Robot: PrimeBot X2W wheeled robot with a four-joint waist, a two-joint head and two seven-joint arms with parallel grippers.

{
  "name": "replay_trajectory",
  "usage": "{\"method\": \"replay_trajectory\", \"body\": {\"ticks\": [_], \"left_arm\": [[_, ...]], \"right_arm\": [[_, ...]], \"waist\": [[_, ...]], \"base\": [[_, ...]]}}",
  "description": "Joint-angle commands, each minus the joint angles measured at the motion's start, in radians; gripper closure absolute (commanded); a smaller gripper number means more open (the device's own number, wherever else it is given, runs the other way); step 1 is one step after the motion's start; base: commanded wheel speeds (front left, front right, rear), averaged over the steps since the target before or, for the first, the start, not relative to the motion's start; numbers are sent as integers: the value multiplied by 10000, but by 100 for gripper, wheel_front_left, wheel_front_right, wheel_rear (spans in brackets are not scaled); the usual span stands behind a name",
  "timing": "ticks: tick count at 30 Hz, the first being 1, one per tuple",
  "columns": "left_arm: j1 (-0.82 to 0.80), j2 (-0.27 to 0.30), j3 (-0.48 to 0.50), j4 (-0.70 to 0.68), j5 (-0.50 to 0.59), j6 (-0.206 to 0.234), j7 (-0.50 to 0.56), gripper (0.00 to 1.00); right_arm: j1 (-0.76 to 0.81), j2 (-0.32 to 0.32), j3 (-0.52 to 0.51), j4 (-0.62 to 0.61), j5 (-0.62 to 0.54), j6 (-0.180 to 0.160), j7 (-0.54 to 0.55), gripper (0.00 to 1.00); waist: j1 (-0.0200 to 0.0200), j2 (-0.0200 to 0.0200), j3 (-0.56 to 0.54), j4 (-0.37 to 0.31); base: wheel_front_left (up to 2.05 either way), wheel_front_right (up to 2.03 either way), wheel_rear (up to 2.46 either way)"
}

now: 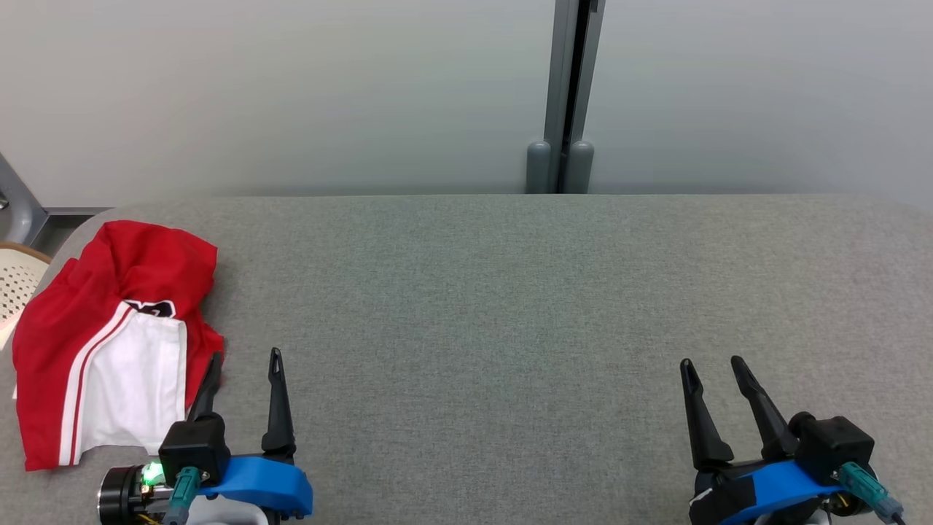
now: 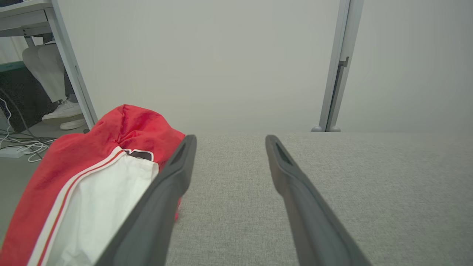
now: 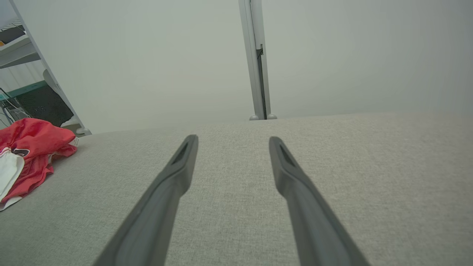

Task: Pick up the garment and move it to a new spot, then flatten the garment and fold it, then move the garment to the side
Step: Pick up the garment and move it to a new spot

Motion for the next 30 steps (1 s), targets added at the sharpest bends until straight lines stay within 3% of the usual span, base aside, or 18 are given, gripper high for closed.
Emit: {"method": "replay_trajectory", "body": {"ticks": [1,12,30], "left_arm": [[-54,61,-10,-44,54,32,-49,0],[-141,153,74,-136,-16,136,-47,0],[-55,318,262,-285,-88,316,-41,0]], "right_arm": [[-37,-48,-17,-13,28,22,-38,0],[-19,-45,107,-65,79,22,-35,0],[-105,-46,187,-70,88,22,-35,0]], "waist": [[0,0,3,54],[0,0,94,761],[0,0,261,2916]], "base": [[0,0,0],[0,0,0],[0,0,0]]}}
